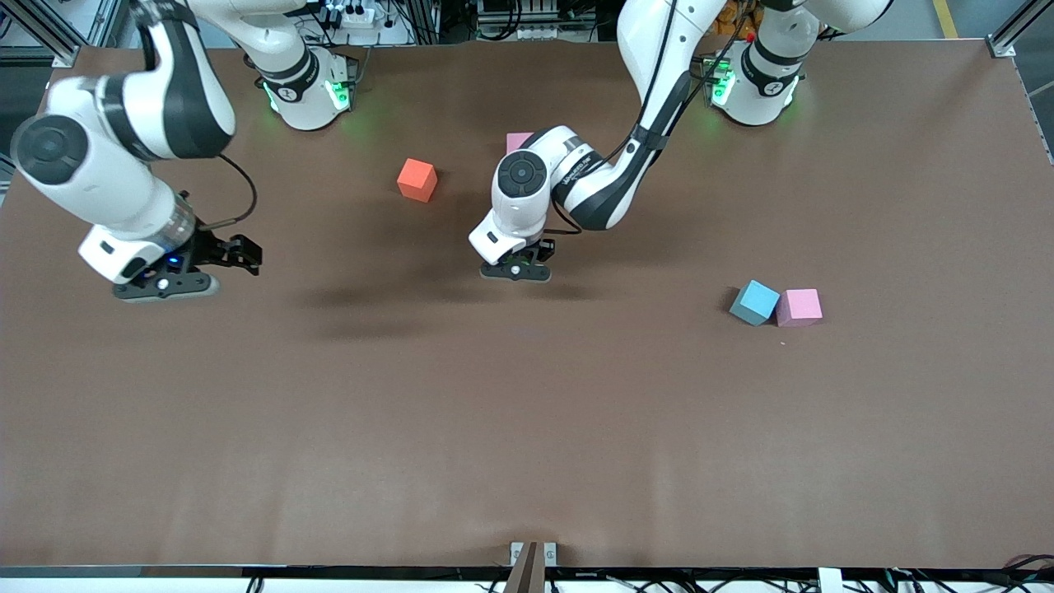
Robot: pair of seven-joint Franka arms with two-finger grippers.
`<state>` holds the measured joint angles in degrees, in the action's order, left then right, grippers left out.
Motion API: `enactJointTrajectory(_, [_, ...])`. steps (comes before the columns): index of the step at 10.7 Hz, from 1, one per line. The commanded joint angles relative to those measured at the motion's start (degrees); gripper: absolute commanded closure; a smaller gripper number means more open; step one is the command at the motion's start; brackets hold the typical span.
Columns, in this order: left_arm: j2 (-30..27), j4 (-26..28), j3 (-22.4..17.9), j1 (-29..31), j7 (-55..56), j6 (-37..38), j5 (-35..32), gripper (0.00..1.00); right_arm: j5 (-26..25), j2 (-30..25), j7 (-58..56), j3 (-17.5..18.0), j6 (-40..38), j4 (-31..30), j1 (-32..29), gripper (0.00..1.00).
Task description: Arrange blocks into number 1
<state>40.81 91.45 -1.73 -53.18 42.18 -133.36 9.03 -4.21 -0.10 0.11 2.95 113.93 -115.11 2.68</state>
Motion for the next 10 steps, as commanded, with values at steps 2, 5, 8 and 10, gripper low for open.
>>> enactJointTrajectory(2, [1.4, -1.5, -0.7, -0.8, 1.0, -0.1, 1.9, 0.01, 1.3, 0.0, -4.7, 0.0, -9.7, 10.4, -0.6, 0.00])
enactJointTrajectory(5, [-2.2, -1.4, -1.7, -0.4, 1.1, 2.1, 1.9, 0.00, 1.8, 0.2, -5.6, -0.2, -15.7, 17.5, -1.4, 0.00])
enactJointTrajectory(8, [-12.1, -1.4, -7.7, 1.6, 1.0, 12.7, 1.8, 0.00, 1.8, 0.8, -5.7, -0.2, -20.6, 23.5, -1.4, 0.00])
enactJointTrajectory(10, [-18.0, -1.4, -7.9, 6.7, 0.9, 19.2, 0.9, 0.00, 1.8, 0.8, -5.7, -0.2, -22.4, 25.7, -1.4, 0.00])
